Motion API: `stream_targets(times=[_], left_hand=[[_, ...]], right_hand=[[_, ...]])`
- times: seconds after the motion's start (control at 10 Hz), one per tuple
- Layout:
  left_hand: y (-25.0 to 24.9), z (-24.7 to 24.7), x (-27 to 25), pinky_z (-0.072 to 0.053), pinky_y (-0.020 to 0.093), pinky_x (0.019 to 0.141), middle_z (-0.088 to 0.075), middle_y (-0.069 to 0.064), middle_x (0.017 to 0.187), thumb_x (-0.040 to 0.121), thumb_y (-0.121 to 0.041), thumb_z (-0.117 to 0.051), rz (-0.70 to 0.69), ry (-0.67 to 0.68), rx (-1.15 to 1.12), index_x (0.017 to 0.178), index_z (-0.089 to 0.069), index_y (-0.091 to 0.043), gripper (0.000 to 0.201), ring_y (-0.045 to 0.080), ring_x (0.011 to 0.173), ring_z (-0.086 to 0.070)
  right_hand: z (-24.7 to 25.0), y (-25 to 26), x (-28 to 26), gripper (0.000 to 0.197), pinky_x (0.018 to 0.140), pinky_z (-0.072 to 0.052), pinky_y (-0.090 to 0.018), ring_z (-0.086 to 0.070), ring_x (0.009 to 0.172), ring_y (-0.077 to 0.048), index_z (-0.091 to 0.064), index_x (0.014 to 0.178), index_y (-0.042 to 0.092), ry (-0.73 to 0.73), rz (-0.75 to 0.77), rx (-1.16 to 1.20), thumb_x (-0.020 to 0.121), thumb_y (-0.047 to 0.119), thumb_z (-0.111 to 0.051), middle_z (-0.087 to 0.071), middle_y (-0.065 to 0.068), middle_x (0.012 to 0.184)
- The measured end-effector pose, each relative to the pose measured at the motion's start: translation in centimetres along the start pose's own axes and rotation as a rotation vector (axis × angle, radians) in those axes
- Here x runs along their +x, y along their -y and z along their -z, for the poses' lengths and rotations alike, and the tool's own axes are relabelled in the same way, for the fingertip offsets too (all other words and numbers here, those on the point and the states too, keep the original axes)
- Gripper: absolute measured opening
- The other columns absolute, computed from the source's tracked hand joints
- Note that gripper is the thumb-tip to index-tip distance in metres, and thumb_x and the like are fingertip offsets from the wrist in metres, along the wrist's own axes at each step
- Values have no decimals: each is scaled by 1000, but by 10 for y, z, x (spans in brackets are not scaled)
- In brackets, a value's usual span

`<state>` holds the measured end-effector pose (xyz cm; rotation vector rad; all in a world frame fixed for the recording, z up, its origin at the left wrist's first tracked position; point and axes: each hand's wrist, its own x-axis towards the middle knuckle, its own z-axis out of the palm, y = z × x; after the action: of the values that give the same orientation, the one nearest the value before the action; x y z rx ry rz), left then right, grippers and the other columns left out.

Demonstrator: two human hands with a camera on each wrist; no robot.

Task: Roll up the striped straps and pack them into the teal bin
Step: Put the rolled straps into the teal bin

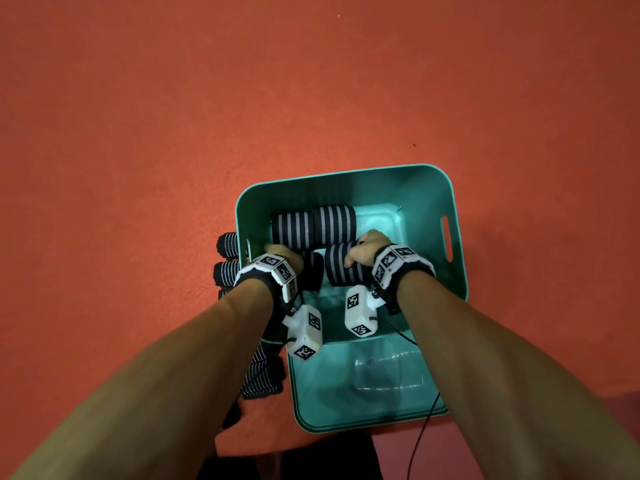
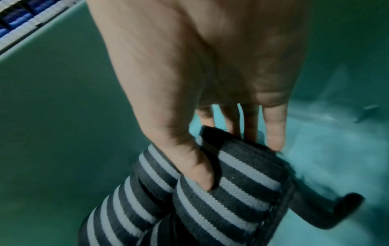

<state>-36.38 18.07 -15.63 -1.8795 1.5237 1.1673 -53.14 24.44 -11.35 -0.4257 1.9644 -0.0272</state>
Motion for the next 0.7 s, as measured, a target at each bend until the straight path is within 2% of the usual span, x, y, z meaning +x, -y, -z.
stream_targets(times=[0.1,0.2,0.3,0.4,0.5,0.6,0.7], left_hand=[[-22,7,-26,-41,43,110,-47,26,147,96,-21,-64,-9,-66,-76,147,-38,4,63,40,135,-49],[-39,13,-44,-31,42,117,-34,23,154,94,-18,-64,-114,-153,-7,148,-31,-3,64,40,141,-38],[-47,19,-53,-22,44,124,-19,18,164,92,-27,-65,-313,-123,163,153,-30,-11,72,35,152,-20],[-51,25,-48,-17,46,126,-5,16,169,95,-34,-62,-367,-37,372,159,-22,-16,78,32,156,-6],[-54,31,-40,-33,47,119,-33,17,156,94,-35,-61,-378,-33,448,151,-38,-13,66,36,145,-32],[-52,34,-31,-44,46,111,-46,19,146,92,-39,-64,-336,2,442,143,-48,-10,61,37,133,-48],[-45,28,-29,-52,38,95,-61,18,134,95,-41,-63,-303,63,458,134,-58,-7,52,35,120,-61]], right_hand=[[-4,6,1,34,88,-53,-32,-67,112,-27,-65,120,3,-52,77,-107,88,10,-75,-68,-13,125],[-9,11,-2,29,80,-50,-30,-67,104,-27,-58,114,5,-49,82,-219,90,12,-74,-68,-14,122],[-15,18,-6,49,100,-50,-37,-57,127,-35,-41,137,-2,-43,70,-303,98,16,-62,-53,-19,141],[-10,29,-16,80,123,-24,-50,-18,153,-44,-4,158,-6,-46,35,-410,103,25,-54,-7,-26,167],[-3,34,-27,82,124,-12,-58,-5,153,-51,2,158,-7,-43,64,-448,106,30,-48,6,-32,165],[-4,33,-31,58,122,-20,-53,-24,151,-45,-30,155,-4,62,106,-396,109,28,-43,-26,-29,162],[-10,36,-31,47,116,-29,-36,-36,148,-32,-40,152,1,192,132,-456,111,23,-35,-39,-19,160]])
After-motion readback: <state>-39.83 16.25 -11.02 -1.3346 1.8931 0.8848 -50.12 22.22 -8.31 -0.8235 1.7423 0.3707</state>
